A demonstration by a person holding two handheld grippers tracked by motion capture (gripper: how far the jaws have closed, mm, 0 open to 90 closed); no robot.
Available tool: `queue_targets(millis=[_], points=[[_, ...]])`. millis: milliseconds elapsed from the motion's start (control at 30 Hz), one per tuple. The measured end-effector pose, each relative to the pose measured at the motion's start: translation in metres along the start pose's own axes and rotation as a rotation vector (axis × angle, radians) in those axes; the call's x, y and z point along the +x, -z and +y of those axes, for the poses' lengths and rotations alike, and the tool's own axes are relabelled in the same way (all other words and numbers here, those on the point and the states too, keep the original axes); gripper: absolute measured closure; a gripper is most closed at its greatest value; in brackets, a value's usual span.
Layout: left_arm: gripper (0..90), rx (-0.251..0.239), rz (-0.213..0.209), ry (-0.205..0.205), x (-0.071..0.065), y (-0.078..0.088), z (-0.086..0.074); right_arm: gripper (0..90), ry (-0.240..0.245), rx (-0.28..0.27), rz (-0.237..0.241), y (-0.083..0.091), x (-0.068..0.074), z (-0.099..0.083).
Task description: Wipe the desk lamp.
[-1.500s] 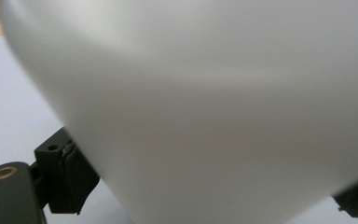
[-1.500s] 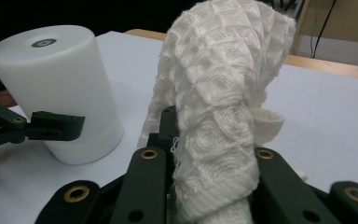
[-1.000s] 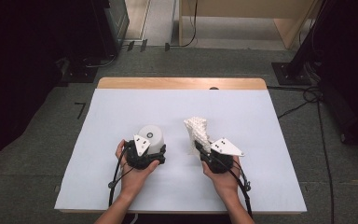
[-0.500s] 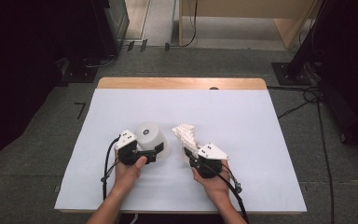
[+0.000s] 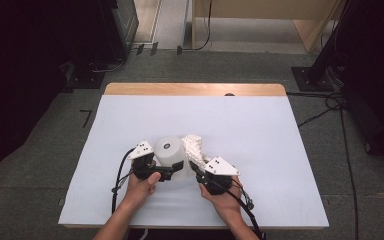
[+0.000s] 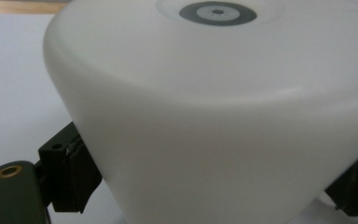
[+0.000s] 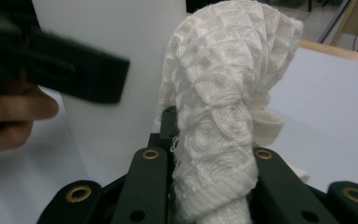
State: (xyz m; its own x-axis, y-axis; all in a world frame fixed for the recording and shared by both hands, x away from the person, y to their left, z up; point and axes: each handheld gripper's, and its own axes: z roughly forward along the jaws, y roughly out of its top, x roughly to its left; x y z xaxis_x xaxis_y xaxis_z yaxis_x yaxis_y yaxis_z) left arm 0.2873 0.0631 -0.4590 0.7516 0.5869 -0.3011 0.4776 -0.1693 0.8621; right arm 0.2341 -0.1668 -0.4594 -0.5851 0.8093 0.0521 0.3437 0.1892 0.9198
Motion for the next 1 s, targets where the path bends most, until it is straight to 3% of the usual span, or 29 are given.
queue_targets(millis=[100, 233, 333, 467, 700, 767, 833, 1000], points=[[8.7, 0.033, 0.001, -0.032, -0.005, -0.005, 0.000, 76.8, 0.012, -0.019, -0.009, 0.005, 0.000, 0.005], [8.7, 0.058, -0.015, -0.054, -0.009, -0.009, -0.001, 76.7, -0.006, -0.044, 0.007, 0.012, -0.005, 0.013], [8.7, 0.055, -0.008, -0.078, -0.012, -0.009, 0.000, 76.7, -0.001, -0.062, 0.008, 0.016, -0.007, 0.017], [8.7, 0.025, 0.007, -0.060, -0.008, -0.004, 0.002, 76.7, 0.007, -0.044, 0.013, 0.012, -0.006, 0.014], [8.7, -0.052, 0.037, -0.008, 0.005, 0.011, 0.008, 76.5, 0.008, 0.054, 0.022, -0.007, -0.001, -0.004], [8.7, -0.069, 0.059, -0.008, 0.007, 0.012, 0.007, 76.3, 0.015, 0.072, 0.025, -0.009, -0.001, -0.006], [8.7, -0.073, 0.108, -0.030, 0.009, 0.011, 0.006, 76.2, 0.011, 0.081, 0.014, -0.009, -0.005, -0.005], [8.6, -0.029, 0.227, -0.103, 0.008, 0.003, -0.002, 76.2, -0.044, 0.052, -0.029, 0.000, -0.024, -0.001]])
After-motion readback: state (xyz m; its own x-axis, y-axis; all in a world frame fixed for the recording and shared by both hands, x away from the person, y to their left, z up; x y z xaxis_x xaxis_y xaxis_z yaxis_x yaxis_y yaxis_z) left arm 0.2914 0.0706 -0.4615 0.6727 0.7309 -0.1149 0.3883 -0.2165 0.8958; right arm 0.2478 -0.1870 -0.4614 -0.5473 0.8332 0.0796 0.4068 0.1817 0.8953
